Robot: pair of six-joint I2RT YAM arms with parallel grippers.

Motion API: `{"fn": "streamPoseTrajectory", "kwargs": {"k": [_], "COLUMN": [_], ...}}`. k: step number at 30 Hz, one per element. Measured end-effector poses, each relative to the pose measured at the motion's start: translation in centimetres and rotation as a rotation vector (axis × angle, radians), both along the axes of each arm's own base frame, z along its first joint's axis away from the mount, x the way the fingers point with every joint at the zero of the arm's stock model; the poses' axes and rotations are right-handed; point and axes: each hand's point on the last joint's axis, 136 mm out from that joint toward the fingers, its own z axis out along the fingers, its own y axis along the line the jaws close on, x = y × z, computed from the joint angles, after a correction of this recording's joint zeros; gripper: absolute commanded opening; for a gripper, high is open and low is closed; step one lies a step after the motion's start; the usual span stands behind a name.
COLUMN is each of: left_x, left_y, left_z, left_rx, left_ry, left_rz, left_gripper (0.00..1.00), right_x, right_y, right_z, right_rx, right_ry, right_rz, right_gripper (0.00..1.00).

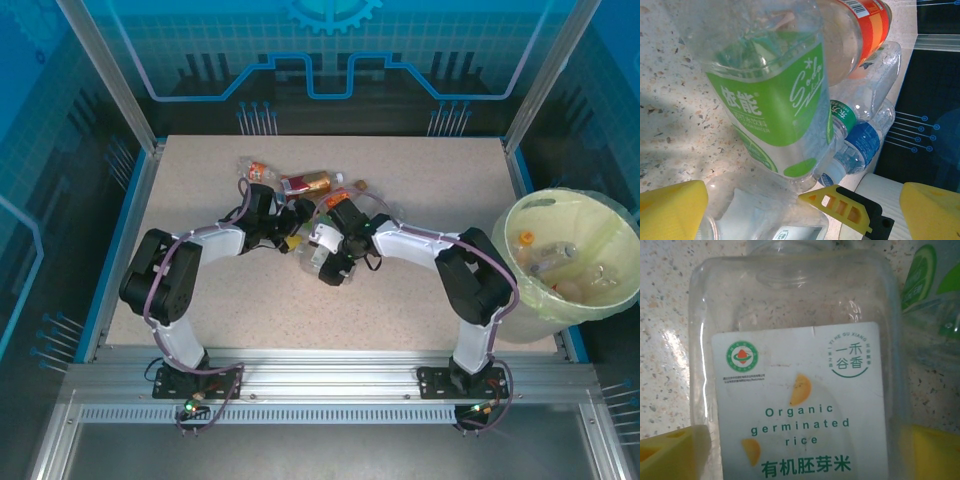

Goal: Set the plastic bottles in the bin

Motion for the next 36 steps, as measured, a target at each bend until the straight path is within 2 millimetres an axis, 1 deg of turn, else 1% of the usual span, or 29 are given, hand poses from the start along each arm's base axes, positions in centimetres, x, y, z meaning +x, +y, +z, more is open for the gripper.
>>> {"fn": "streamPoseTrajectory", "kwargs": {"k": [8, 11, 15, 19, 23, 27, 31, 36], "left_x": [0.0, 0.0, -0.1, -0.7, -0.8, -0.8, -0.9, -1.3], "left_y": [0.1, 0.1, 0.1, 0.4, 0.7, 1.3, 2.1, 3.1], "left_z": [0.0, 0.0, -0.1, 0.3, 2.0, 4.6, 6.7, 8.1], "left_rx": [0.0, 0.0, 0.01, 0.036, 0.062, 0.105, 0.157, 0.22], "left_ry": [-0.001, 0.0, 0.001, 0.004, -0.027, -0.096, -0.153, -0.196], "left_rz": [0.001, 0.001, -0.005, -0.02, -0.031, -0.031, -0.026, -0.017], "left_gripper": [0.99, 0.99, 0.99, 0.99, 0.99, 0.99, 0.99, 0.99], "right_x": [0.1, 0.1, 0.0, -0.2, -0.9, -1.8, -2.5, -2.9], "right_y": [0.1, 0.1, 0.2, 0.1, -0.5, -2.0, -3.6, -5.4], "right_z": [-0.1, -0.1, 0.0, 0.1, 0.3, 0.7, 1.3, 2.7], "right_rx": [-0.044, -0.055, -0.055, -0.061, -0.071, -0.087, -0.099, -0.112], "right_ry": [-0.014, -0.023, -0.024, -0.028, -0.025, -0.034, -0.055, -0.105], "right_rz": [0.004, 0.004, -0.001, -0.007, -0.01, -0.043, -0.093, -0.156], "right_gripper": [0.93, 0.86, 0.84, 0.76, 0.72, 0.68, 0.65, 0.62]}}
